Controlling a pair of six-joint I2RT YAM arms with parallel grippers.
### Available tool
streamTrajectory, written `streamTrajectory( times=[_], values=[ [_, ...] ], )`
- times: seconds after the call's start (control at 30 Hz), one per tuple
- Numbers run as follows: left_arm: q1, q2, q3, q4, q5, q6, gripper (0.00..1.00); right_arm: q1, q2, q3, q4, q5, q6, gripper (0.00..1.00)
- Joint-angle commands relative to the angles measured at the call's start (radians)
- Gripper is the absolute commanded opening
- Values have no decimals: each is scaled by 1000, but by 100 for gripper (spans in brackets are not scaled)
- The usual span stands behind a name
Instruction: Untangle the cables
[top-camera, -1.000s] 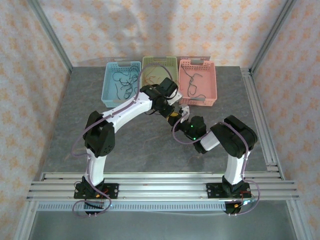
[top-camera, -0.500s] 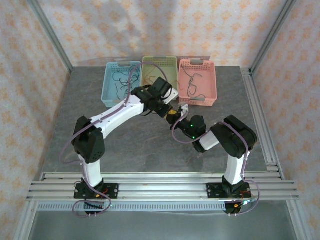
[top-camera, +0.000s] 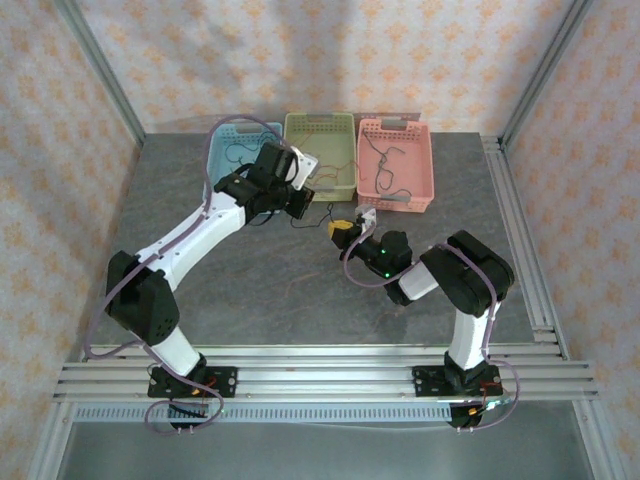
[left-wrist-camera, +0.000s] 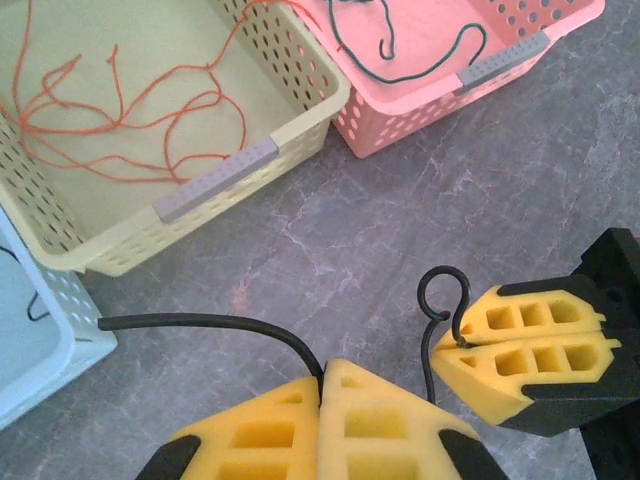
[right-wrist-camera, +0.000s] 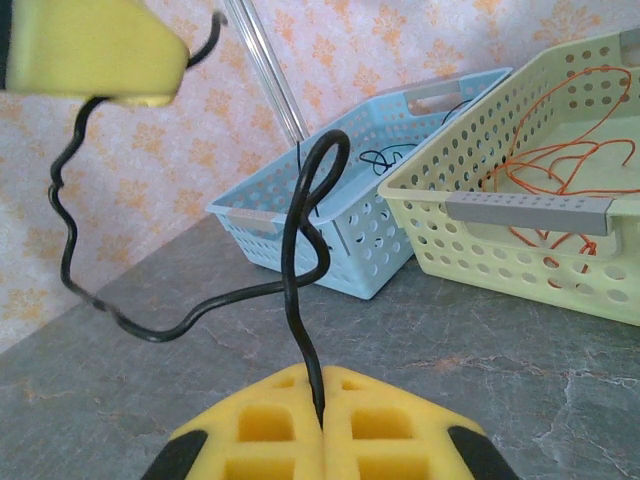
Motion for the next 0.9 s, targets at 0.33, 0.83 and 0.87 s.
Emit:
streamTrajectory(
  times=[0.33,0.83,0.87],
  values=[
    [215,-226,-215,240,-85,-301,0,-13,0,-9,4,47,3,0],
    [321,-184,-109,248,-105,-436,0,-13,-3,-11,4,59,3,23],
    [324,-174,-97,242,-100,-435,0,-13,-2,-10,4,57,3,13]
  ],
)
